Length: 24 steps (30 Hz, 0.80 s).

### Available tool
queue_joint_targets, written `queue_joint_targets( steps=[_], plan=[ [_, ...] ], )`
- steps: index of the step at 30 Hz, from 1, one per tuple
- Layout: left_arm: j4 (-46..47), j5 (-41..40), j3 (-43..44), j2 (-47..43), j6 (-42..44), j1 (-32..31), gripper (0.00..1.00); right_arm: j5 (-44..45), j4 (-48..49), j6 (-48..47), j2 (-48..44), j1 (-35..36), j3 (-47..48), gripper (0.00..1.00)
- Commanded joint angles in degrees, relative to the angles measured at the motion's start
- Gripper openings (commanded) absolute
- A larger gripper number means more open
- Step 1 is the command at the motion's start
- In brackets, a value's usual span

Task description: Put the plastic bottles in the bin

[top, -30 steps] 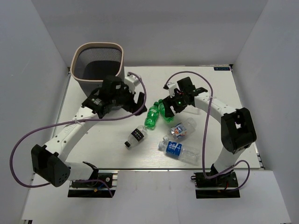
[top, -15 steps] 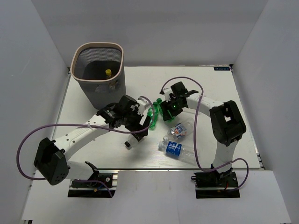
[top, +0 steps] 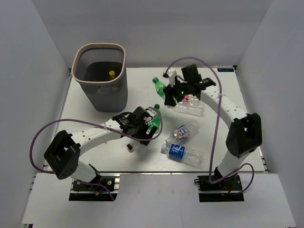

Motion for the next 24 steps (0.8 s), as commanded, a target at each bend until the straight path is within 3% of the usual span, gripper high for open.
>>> queue_joint_targets(
  steps=[1,3,9,19,24],
  plan=[
    [1.7,-6.0,-0.8,0.0,-2.2,-1.0,1.0,-7.0,-3.2,-4.5,-5.0,-0.3,9.7,0.0],
    [1.7,-8.6,-1.5,0.0,-3.3,-1.6,1.0,-10.5,-3.9,-4.3,-5.0,-0.2,15.4,0.0],
    [2.2,-12.7,-2.5,0.0,-5.5,-2.1,1.0,-15.3,8.0,0.9,-2.5,2.0,24.9,0.03],
    [2.2,-14.2,-4.8,-1.5,-8.4,-2.7,1.0,-12.9,42.9,10.9,12.2,9.7,40.2,0.1],
    [2.7,-14.2,-6.0,-3.3,-9.7,-2.7,1.0,-11.4,53.3,15.4,19.5,13.4,43.8,0.14]
  ],
)
